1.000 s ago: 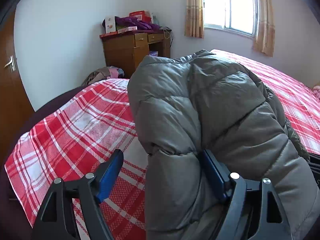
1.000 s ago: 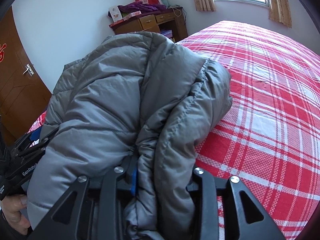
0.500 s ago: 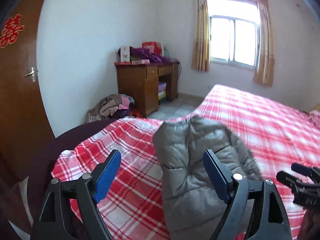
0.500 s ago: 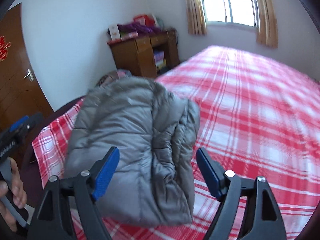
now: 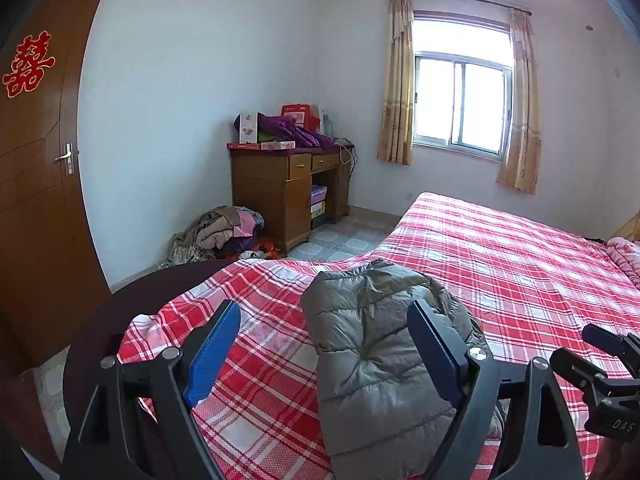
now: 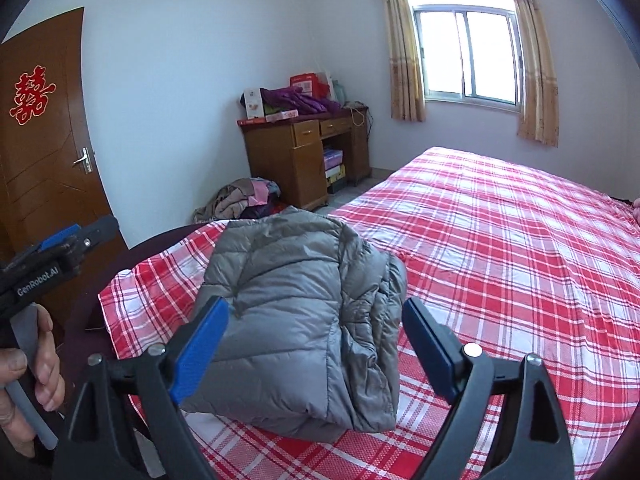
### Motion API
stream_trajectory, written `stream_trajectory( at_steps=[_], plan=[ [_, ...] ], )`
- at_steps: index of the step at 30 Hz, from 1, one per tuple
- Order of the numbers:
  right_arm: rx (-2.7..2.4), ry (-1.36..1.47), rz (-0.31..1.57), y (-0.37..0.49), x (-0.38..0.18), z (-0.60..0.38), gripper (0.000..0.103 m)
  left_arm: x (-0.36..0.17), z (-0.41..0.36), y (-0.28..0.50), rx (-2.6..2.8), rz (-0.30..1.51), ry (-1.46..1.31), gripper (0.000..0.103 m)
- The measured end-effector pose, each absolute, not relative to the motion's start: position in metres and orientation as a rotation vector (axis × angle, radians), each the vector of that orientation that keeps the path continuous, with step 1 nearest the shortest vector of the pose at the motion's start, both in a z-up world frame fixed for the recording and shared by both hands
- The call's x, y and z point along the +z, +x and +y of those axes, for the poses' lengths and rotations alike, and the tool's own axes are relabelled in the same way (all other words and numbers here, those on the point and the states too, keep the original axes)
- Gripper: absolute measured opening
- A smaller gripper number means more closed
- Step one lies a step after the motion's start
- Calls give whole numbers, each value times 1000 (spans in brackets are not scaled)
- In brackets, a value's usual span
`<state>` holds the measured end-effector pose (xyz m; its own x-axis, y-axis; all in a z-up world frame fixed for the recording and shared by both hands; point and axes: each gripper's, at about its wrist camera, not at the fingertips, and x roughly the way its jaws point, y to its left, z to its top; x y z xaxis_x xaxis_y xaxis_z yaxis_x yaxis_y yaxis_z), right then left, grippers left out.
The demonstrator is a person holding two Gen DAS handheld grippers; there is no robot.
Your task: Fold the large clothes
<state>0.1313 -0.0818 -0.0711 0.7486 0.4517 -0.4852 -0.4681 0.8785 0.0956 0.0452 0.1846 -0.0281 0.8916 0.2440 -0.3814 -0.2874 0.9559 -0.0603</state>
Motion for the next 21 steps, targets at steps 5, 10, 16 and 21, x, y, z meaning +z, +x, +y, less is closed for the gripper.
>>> stream_trajectory(
  at_steps=[5,10,16,21],
  plan=[
    [500,-29,518,130,-70,-83,91,-31,185,47,279,390,-117,86],
    [499,-27,523,132,-71,-82,91,-32,184,48,276,394,-113,86],
    [505,-21,525,132,-71,-83,91,-33,181,49,271,396,-103,86],
    [502,-17,529,131,-73,-82,91,-33,180,49,273,396,-103,86]
  ],
)
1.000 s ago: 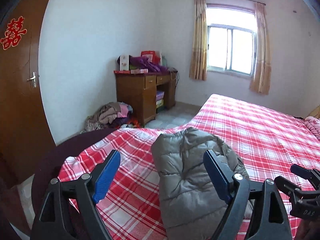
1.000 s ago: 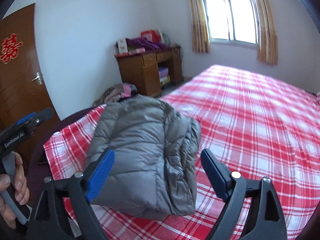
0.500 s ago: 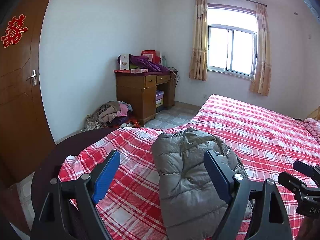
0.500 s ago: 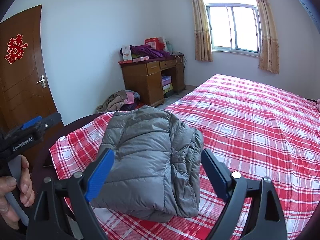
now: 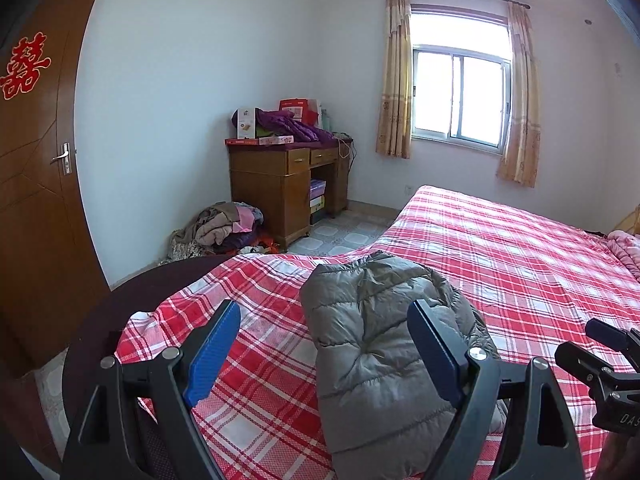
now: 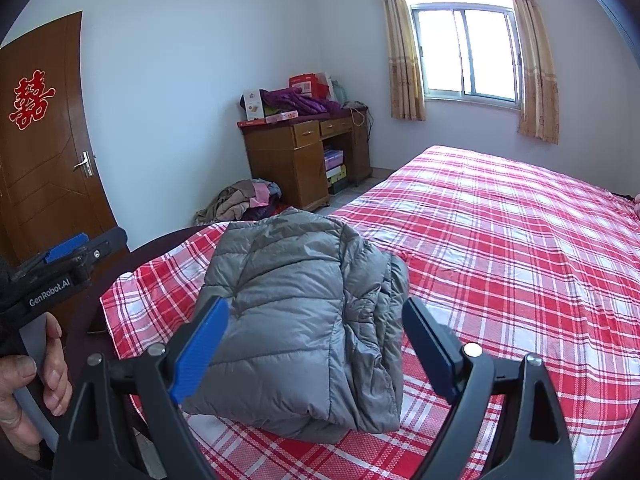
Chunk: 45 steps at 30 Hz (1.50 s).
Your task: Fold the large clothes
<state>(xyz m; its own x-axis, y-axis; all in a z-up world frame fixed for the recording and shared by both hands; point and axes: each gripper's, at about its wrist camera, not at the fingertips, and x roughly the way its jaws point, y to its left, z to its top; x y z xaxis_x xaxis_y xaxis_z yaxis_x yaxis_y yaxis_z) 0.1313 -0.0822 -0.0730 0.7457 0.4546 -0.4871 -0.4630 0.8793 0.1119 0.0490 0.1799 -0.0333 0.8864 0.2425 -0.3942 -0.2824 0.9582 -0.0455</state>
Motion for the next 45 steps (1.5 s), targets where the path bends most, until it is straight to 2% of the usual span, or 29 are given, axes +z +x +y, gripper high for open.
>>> stream_trajectory(
  at_steps=[45],
  plan=[
    [500,0,494,125,-71,-79,91,-37,174,56,263,428,-74,86]
  ],
)
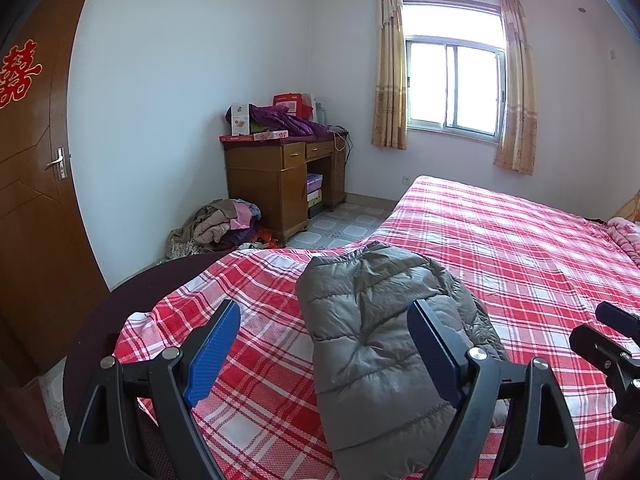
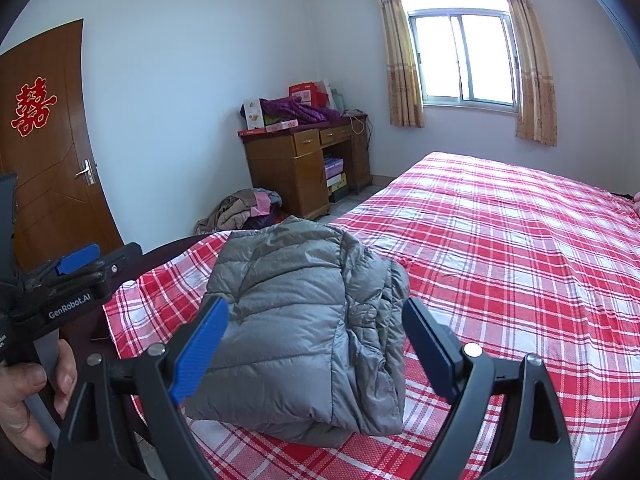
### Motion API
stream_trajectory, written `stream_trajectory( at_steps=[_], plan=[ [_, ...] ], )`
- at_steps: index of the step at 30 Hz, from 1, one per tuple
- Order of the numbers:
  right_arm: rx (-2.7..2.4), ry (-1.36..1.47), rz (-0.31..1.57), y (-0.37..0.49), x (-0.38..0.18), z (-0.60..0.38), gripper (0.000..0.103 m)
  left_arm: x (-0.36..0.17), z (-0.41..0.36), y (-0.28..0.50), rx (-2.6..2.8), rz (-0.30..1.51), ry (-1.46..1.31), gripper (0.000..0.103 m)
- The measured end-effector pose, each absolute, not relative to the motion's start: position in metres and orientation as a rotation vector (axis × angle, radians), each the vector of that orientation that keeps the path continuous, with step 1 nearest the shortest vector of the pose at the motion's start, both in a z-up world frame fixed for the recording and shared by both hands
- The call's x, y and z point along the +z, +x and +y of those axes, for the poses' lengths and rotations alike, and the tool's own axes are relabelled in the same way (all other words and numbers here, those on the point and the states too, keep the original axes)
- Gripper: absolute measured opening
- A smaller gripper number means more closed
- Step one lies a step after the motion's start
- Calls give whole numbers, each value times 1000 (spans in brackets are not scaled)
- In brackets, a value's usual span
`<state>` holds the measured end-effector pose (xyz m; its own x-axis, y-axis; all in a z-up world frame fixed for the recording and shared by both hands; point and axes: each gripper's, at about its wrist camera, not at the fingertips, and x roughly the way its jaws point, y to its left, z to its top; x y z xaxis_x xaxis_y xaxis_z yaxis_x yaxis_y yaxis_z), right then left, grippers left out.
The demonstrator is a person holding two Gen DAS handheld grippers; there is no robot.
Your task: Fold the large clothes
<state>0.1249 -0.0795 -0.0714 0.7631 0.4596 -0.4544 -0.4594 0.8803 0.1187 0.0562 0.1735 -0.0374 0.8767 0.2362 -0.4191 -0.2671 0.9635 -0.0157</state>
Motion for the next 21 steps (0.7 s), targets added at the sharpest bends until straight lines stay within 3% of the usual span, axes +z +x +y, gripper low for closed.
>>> stream_trajectory(
  at_steps=[21],
  plan=[
    [503,-10,488,124,-71,-78,91,-44,166,62,255,426,-31,86]
  ],
)
